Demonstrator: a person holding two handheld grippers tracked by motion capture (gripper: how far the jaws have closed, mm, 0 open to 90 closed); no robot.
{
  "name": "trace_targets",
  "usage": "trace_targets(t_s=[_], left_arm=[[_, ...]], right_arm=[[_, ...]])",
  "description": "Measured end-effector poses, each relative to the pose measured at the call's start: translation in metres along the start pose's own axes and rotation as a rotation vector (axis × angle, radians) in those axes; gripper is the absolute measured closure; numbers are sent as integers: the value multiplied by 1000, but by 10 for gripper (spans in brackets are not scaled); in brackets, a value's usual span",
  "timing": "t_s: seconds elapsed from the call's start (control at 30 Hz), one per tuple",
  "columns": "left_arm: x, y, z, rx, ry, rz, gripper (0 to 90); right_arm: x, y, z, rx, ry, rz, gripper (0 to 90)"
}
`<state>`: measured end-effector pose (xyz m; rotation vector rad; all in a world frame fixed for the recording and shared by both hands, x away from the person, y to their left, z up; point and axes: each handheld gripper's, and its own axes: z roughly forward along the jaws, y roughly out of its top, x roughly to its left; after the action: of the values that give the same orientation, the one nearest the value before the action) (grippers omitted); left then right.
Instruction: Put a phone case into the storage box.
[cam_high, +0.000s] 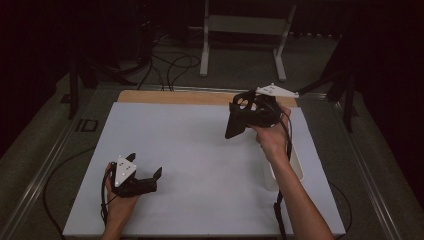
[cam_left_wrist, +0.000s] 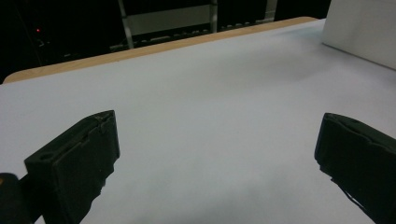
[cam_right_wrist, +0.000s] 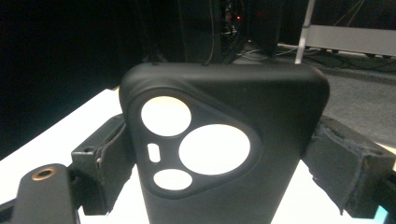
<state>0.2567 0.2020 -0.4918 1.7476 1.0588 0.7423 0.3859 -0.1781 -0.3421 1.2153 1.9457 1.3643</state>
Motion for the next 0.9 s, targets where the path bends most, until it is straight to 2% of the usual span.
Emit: trace_targets(t_s=[0.9], left_arm=[[1,0,0,5,0,0,5]], right_arm=[[-45,6,2,28,-145,13,139]])
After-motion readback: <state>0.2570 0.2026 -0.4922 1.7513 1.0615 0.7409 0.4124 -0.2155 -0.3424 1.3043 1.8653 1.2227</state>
